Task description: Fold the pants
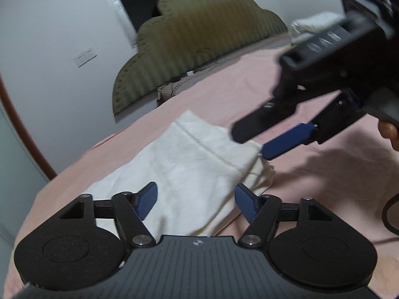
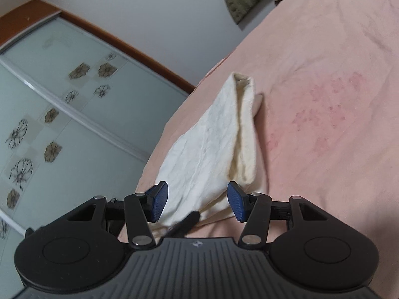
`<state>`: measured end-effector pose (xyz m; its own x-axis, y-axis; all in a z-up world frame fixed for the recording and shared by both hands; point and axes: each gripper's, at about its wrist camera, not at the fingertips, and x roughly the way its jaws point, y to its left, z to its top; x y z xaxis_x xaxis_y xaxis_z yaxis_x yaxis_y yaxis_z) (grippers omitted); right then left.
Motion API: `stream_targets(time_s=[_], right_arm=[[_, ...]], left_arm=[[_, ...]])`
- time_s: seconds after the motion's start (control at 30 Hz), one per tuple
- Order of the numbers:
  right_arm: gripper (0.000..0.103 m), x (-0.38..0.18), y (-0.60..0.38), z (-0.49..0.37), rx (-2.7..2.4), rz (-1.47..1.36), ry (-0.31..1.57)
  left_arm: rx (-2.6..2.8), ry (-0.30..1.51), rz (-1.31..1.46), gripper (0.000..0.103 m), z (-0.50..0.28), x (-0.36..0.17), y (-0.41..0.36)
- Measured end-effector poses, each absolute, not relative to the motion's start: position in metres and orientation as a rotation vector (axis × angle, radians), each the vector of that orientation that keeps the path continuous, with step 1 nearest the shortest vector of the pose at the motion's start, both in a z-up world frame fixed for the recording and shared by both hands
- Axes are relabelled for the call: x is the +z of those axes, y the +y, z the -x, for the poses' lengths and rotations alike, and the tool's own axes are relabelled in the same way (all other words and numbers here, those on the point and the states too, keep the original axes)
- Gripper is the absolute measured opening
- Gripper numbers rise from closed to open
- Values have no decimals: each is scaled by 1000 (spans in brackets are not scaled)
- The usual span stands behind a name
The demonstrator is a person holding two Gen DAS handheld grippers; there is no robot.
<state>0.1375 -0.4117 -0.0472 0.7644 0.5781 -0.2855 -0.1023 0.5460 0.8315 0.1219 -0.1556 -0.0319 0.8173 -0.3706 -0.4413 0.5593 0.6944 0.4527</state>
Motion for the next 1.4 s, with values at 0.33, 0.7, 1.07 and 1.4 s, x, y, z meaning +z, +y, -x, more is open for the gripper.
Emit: stream_targets(time_s=[0.33, 0.7, 1.07, 1.4], right_arm=[[55, -73, -425, -147, 439, -1059, 564], [89, -26, -406, -92, 232, -748, 463], [101, -16, -309, -86, 92, -281, 762], [103, -8, -315, -78, 532, -764, 654]], left_arm=[[-577, 276, -768, 22, -115, -51, -188], [-462, 356, -446, 80, -107, -29, -158], [-226, 625, -163, 94, -102, -23, -53], [-77, 705, 15, 95, -102, -39, -1]])
